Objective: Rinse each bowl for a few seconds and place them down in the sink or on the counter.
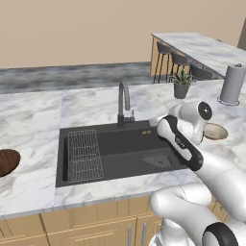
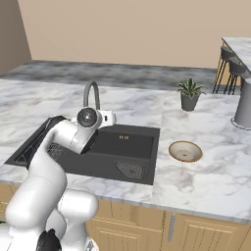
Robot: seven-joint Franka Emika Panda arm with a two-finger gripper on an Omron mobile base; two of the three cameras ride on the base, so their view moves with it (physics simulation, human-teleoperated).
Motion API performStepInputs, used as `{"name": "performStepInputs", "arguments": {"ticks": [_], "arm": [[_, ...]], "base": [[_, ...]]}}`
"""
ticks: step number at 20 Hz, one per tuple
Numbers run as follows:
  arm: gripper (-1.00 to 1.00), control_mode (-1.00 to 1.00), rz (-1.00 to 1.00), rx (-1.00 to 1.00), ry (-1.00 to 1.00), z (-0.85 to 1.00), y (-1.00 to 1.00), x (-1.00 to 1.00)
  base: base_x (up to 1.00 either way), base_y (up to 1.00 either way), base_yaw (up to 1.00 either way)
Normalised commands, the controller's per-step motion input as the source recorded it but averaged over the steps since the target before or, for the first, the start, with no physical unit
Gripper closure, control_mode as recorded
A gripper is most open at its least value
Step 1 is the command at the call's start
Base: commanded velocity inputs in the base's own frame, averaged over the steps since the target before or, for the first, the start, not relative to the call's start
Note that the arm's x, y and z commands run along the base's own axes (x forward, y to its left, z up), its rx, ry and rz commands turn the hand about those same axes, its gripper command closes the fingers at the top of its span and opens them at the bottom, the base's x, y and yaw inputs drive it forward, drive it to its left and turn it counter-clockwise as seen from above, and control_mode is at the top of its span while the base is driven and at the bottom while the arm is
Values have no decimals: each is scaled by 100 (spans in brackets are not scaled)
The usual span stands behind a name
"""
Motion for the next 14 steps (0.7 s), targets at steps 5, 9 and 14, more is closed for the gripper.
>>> {"name": "performStepInputs", "arguments": {"ticks": [5,9,14], "arm": [[-100,-100,6,4,-4,-21,0,29],[-100,-100,6,0,-7,-9,0,28],[-100,-100,5,0,-7,-1,0,31]], "base": [[0,0,0],[0,0,0],[0,0,0]]}}
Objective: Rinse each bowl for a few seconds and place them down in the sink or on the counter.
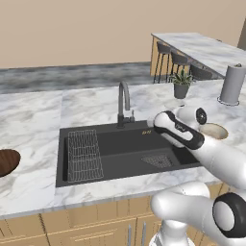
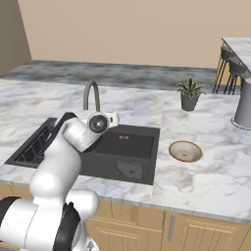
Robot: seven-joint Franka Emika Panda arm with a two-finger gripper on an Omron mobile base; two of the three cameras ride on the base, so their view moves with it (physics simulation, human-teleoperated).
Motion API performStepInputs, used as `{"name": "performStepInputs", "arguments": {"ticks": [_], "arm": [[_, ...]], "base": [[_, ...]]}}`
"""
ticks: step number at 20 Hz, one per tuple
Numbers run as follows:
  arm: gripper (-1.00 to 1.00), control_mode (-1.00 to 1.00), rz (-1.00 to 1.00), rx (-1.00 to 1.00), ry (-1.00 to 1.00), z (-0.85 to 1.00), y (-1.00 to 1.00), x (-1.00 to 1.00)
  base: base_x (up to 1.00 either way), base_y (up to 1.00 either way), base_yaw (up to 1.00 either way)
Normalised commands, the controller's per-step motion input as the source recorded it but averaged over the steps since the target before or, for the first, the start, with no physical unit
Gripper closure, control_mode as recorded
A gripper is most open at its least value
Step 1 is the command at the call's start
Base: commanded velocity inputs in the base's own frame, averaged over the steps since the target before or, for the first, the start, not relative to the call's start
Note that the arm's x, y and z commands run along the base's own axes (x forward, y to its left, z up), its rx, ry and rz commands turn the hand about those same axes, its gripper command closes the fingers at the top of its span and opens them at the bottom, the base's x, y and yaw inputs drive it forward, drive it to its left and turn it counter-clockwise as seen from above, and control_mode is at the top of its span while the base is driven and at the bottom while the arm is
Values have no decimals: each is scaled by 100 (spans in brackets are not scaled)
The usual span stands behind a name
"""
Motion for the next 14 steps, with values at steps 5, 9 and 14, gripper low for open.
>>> {"name": "performStepInputs", "arguments": {"ticks": [5,9,14], "arm": [[-100,-100,5,0,-4,-1,1,29],[-100,-100,6,1,-2,-10,1,22],[-100,-100,5,4,-4,-16,0,23]], "base": [[0,0,0],[0,0,0],[0,0,0]]}}
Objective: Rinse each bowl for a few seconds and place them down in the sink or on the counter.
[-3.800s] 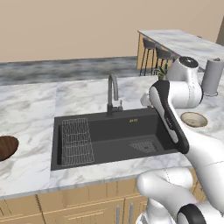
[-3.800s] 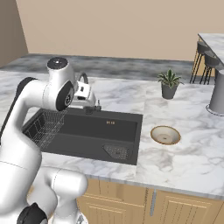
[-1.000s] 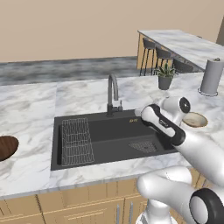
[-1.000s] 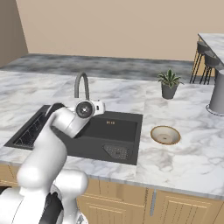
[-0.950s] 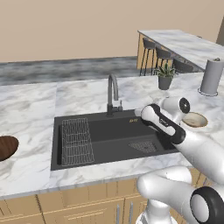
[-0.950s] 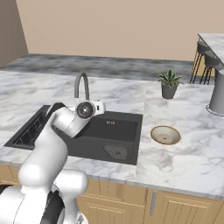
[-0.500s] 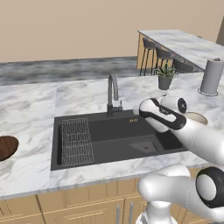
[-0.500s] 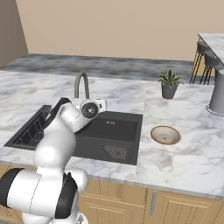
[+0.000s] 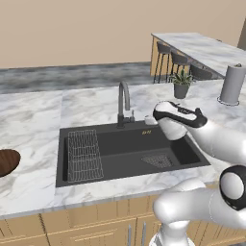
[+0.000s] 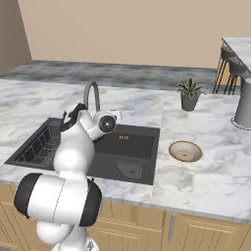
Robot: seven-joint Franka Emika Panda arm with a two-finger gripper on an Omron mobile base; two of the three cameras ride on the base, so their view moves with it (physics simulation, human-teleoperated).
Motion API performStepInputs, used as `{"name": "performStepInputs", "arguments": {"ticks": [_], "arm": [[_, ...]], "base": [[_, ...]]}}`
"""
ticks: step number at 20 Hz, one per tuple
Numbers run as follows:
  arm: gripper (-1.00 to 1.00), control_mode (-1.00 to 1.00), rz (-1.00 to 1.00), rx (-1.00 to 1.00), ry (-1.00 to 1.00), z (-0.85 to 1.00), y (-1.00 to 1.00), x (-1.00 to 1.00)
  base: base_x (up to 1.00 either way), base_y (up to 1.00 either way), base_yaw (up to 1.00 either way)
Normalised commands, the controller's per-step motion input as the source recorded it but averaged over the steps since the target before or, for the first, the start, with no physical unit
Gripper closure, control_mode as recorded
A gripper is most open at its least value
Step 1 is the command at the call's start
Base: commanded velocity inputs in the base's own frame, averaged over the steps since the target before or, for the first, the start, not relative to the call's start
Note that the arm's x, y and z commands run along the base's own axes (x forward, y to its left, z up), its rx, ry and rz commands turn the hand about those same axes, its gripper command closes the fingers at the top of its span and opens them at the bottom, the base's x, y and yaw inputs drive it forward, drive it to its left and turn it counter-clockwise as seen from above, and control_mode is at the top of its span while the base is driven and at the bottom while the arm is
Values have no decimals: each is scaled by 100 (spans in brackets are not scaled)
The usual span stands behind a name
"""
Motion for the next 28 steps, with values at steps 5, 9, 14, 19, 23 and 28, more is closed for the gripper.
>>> {"name": "performStepInputs", "arguments": {"ticks": [5,9,14,19,23,28], "arm": [[-100,-100,3,1,-8,-12,0,24],[-100,-100,3,0,-13,-11,4,14],[-100,-100,5,0,-16,-14,11,10],[-100,-100,5,0,-11,-25,14,12],[-100,-100,3,2,-1,-22,3,22],[-100,-100,2,10,0,-16,0,25]], "base": [[0,0,0],[0,0,0],[0,0,0],[0,0,0],[0,0,0],[0,0,0]]}}
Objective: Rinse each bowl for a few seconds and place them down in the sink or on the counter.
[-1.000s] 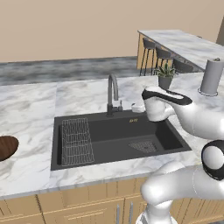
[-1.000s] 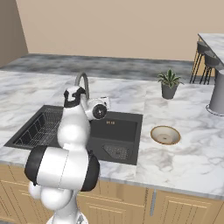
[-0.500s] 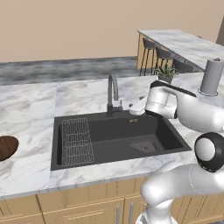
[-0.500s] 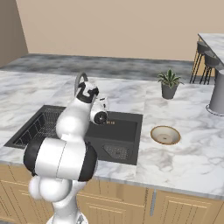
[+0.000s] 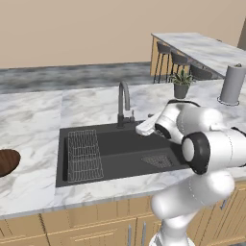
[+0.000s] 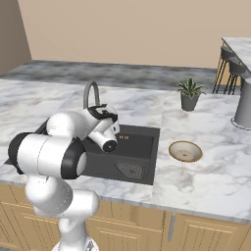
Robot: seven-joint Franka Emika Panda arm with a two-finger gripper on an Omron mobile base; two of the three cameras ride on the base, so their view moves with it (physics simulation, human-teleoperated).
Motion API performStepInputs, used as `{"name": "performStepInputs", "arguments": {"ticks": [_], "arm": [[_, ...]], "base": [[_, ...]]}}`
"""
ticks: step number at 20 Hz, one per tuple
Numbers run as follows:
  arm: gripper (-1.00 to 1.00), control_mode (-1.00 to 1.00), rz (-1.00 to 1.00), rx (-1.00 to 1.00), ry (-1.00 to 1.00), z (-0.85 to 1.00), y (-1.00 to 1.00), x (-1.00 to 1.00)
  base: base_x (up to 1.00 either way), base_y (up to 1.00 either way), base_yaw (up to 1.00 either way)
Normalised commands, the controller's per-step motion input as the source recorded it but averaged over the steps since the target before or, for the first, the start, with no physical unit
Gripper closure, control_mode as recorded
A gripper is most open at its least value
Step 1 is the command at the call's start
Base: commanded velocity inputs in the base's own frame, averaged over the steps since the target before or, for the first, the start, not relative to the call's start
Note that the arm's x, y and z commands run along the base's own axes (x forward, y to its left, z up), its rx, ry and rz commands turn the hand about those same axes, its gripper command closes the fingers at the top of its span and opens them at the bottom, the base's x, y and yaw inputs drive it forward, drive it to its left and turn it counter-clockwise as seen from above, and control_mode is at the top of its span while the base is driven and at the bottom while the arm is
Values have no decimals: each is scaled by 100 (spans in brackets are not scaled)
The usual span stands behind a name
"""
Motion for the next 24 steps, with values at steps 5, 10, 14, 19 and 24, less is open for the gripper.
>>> {"name": "performStepInputs", "arguments": {"ticks": [5,10,14,19,24], "arm": [[-100,-100,2,9,0,-8,-1,42],[-100,-100,2,9,0,0,-4,46],[-100,-100,2,9,0,0,-1,43],[-100,-100,1,8,0,-10,0,42],[-100,-100,0,3,0,-20,1,40]], "base": [[0,0,0],[0,0,0],[0,0,0],[0,0,0],[0,0,0]]}}
